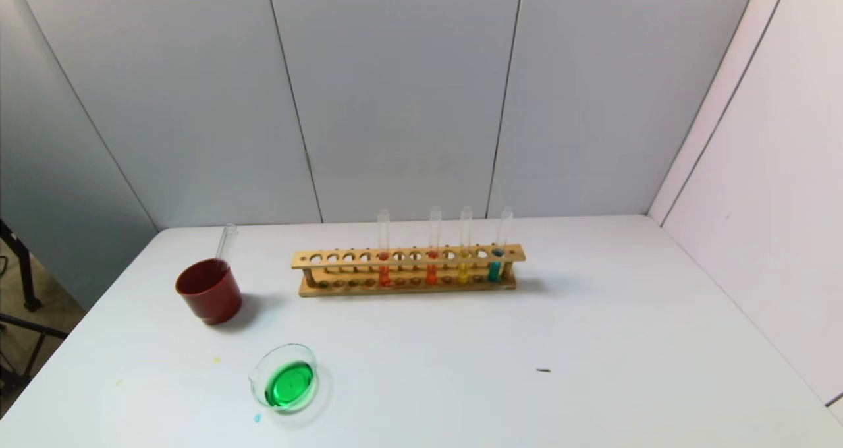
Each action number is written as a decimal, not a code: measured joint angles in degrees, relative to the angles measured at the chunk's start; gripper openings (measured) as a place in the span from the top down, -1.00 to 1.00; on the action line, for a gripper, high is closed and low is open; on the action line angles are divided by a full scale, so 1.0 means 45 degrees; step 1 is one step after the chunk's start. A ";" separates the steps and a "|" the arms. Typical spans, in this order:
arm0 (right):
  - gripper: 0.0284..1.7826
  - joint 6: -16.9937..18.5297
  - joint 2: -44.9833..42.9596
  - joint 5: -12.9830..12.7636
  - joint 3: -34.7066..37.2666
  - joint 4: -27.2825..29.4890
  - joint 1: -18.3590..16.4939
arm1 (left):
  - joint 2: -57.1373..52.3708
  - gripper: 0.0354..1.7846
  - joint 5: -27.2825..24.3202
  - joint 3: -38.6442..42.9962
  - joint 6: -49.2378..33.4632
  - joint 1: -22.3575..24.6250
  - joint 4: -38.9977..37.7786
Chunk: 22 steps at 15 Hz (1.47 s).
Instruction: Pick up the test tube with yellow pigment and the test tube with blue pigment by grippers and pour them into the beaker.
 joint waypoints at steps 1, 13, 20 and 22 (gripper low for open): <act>-0.96 0.0005 0.0000 0.0000 0.0000 0.0005 0.0000 | -0.0821 -0.95 0.0014 0.0190 0.0073 0.0146 0.0666; -0.96 0.0000 0.0000 0.0000 0.0000 0.0000 0.0000 | -0.6323 -0.95 -0.4570 0.7217 0.0331 0.0303 -0.1398; -0.96 0.0000 0.0000 -0.0005 0.0000 0.0000 0.0005 | -0.6485 -0.95 -0.5456 1.1126 -0.0647 0.0268 -0.6114; -0.96 0.0000 0.0000 0.0000 0.0000 0.0000 -0.0005 | -0.6485 -0.96 -0.5358 1.1210 -0.1016 0.0268 -0.6155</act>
